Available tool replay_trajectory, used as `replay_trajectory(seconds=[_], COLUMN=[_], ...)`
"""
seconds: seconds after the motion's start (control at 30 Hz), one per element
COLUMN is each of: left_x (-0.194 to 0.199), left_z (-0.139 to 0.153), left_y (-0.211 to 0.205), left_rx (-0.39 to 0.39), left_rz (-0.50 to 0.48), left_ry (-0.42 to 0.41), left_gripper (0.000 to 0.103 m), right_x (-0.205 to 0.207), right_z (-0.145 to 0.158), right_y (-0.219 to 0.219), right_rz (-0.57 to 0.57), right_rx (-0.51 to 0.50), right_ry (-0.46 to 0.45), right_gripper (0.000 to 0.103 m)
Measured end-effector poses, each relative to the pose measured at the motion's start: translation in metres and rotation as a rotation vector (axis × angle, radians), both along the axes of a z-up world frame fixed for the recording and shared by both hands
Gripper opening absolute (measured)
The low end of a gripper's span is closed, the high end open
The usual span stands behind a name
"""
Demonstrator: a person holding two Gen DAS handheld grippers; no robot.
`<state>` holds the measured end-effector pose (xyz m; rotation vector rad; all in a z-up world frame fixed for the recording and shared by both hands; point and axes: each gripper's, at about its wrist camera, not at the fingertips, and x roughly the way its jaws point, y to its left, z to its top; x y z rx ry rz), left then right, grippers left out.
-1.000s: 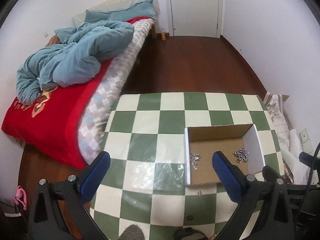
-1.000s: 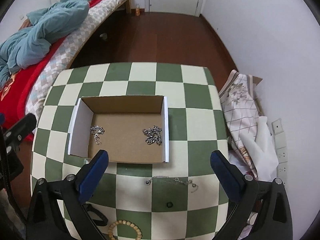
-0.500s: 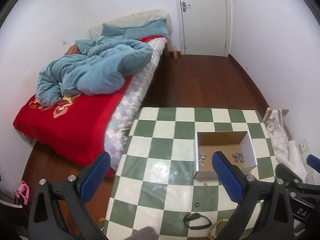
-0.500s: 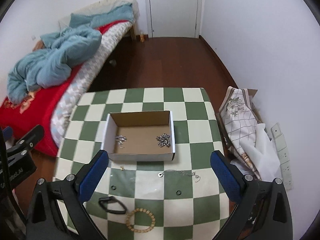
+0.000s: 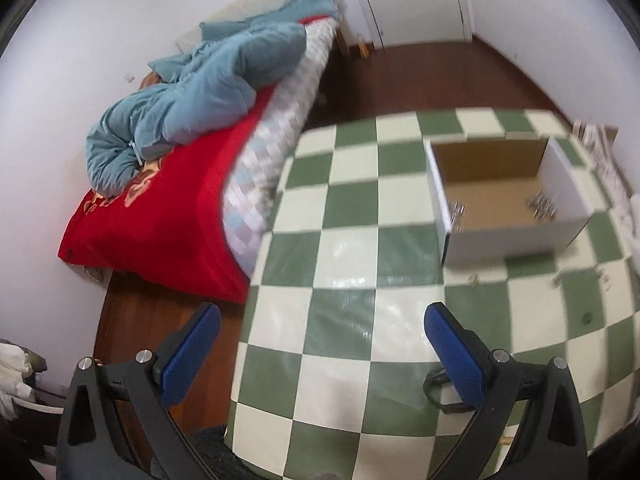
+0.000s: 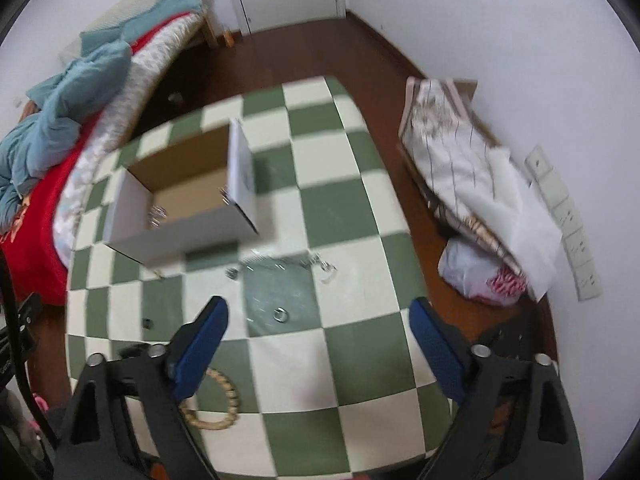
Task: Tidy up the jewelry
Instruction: 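Grasp the small silver ring pendant on the table with the right gripper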
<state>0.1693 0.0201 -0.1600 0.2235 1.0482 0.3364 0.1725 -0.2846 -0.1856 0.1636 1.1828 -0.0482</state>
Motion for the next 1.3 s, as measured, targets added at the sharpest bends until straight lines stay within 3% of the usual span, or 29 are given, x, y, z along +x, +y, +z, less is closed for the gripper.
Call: replay_trajectory(seconds=[0.1,0.2,0.4,0.5,0.7,0.77,0.83,1.17,1.3], left_x=[0.008,0.02,0.036,0.039,0.041,0.041,0.041,0.039,0.045], left_z=[-0.016,-0.031,-0.044,-0.051,-0.06,-0.06,-0.061,-0.06,-0.06], left_y=[-0.002,-0.002,0.003,0.006,0.015,0.016,0.018,0.014,0.003], left_rx=[0.014,0.029,0.047,0.068,0.062,0.063,0.061,0.034,-0.04], left_rz=[-0.002,0.002,0.013,0.016,0.028,0.029,0.033,0.017,-0.023], left_ry=[0.034,0.064,0.086,0.096,0.114,0.115,0.117,0.117,0.128], left_gripper=[0.103,0.103,0.103,0.103,0.103,0.103,0.103,0.103,0.103], right_x=[0.011,0.032,0.058,0.066,0.066,0.063,0.063,0.054,0.055], right_z=[-0.03,-0.055,-0.074,-0.09,-0.104,-0.106,-0.107,-0.101,-0.088], right_y=[-0.005,0.004,0.062,0.089,0.118,0.124,0.128,0.11,0.083], right_rz=[0.029,0.087,0.261,0.308,0.332,0.342,0.342,0.304,0.24], right_rx=[0.033,0.044,0.032,0.014,-0.083,-0.118,-0.127,-0.126,-0.089], right_ry=[0.034,0.05,0.04,0.073,0.064,0.051,0.047,0.03,0.013], right_gripper=[0.074,0.074,0.073,0.053,0.046,0.037,0.011,0.01,0.01])
